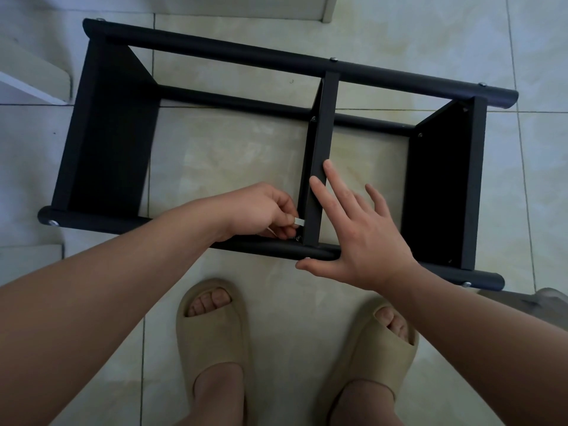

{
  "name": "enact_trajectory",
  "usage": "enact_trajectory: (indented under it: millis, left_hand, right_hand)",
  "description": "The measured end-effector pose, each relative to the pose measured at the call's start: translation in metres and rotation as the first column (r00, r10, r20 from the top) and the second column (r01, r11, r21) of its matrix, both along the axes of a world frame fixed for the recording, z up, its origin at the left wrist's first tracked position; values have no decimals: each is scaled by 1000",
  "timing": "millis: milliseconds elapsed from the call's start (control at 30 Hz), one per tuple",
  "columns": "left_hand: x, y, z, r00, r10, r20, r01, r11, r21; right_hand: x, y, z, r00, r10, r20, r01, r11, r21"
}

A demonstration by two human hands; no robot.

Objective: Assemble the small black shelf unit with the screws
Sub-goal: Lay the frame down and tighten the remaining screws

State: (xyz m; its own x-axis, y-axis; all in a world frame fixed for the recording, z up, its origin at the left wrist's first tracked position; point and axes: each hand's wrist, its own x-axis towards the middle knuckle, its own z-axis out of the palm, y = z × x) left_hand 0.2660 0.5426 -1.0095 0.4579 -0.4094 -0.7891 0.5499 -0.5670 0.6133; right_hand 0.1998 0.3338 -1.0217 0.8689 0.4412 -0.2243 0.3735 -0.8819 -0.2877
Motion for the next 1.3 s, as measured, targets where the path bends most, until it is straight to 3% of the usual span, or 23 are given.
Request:
enact_trajectory:
  millis: [733,833,900,967,1067,1167,1300]
  left_hand:
    - [0,6,-1,978,-200,57,197,979,58]
    - [2,9,4,932,-328,153,288,928,237]
    - [1,14,12,842,-477,250,319,816,482]
    - [0,19,21,777,-539,325,274,755,596]
    - [10,24,44,802,-454,388,231,835,500]
    - [31,21,67,758,-405,511,151,871,467]
    - [77,5,78,667,-327,669,-25,888,459]
  right_hand:
    - [0,0,0,1000,1,-2,-1,1000,28]
    - [0,0,0,1000,-3,-3,4,999,32]
    - [0,1,4,1000,-11,-27,11,1000,13]
    - [1,1,9,996,-24,-86,22,999,-24]
    - [7,2,21,976,-42,-212,23,995,-95]
    - [20,5,38,947,-74,-311,53,996,-75]
    - [68,-9,64,959,-216,-182,221,975,10]
